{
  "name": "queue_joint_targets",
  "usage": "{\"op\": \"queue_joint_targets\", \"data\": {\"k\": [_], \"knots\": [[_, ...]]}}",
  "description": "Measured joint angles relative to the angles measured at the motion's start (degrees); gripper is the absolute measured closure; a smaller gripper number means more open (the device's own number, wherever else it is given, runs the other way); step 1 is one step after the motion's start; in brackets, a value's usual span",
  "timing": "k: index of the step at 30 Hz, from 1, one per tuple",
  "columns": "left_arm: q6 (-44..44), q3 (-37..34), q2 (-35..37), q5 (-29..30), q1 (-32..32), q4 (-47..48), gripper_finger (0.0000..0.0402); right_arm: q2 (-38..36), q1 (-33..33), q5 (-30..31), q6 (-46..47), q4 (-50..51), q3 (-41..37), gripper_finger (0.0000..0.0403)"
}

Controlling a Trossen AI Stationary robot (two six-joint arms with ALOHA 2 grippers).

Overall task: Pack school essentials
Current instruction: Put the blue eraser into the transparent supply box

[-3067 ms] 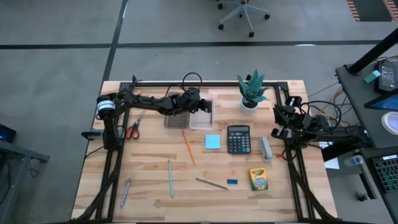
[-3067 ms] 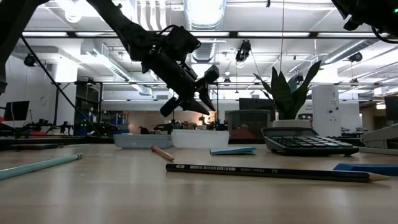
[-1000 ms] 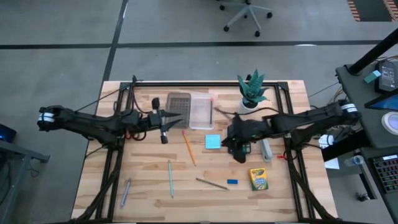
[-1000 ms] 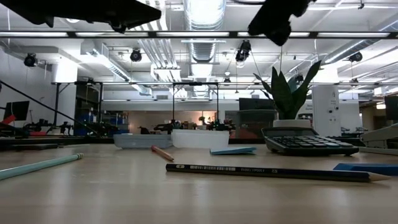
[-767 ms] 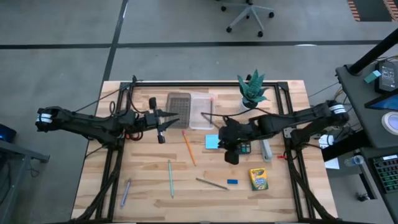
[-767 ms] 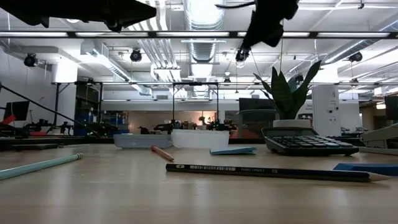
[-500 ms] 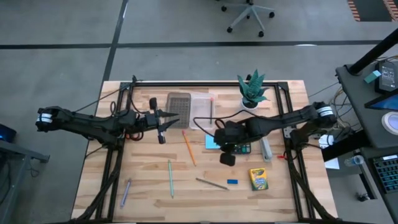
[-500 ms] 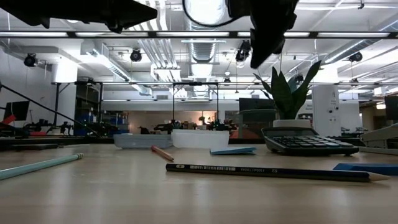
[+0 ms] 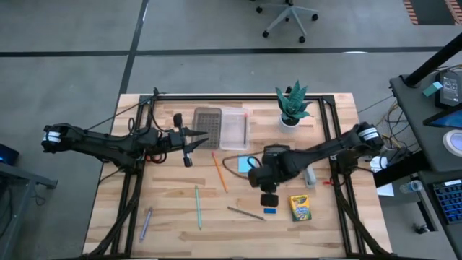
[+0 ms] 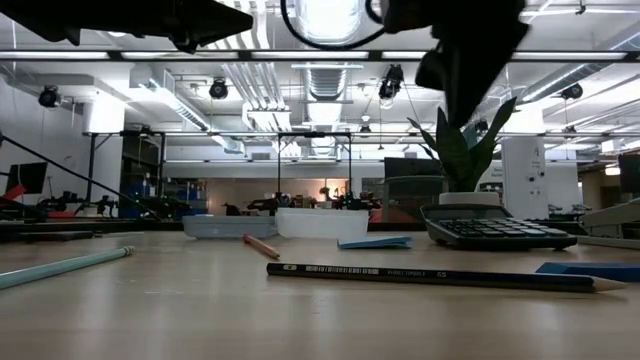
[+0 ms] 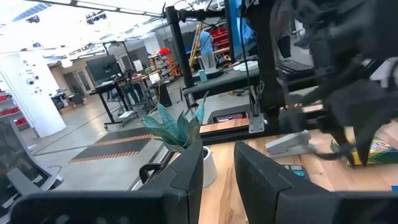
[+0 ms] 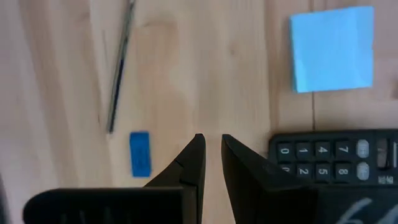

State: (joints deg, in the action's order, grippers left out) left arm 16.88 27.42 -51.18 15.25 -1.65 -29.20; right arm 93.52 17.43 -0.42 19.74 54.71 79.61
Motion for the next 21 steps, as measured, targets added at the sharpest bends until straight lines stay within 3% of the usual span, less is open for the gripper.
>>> {"op": "queue_joint_targets", "data": {"k": [4,8,16,21], "knots": [[0.00,0.00,0.00,0.00,0.00,-0.34,0.0328,-0.12,5.52,7.75,-0.83,-0.44,-1.85,0.0360],[0.01,0.00,-0.04,0.00,0.00,-0.36,0.0328,-0.29,10.61,11.67,-0.82,-5.02,-4.34,0.0360],[-1.29,0.00,-0.19,-0.22,-0.04,-0.41,0.0328,-1.51,16.64,13.66,-0.32,-16.50,-12.09,0.0360],[-6.52,1.71,-4.96,-1.75,-1.23,-1.37,0.0334,-6.17,18.63,13.95,2.26,-21.78,-18.33,0.0360]]}}
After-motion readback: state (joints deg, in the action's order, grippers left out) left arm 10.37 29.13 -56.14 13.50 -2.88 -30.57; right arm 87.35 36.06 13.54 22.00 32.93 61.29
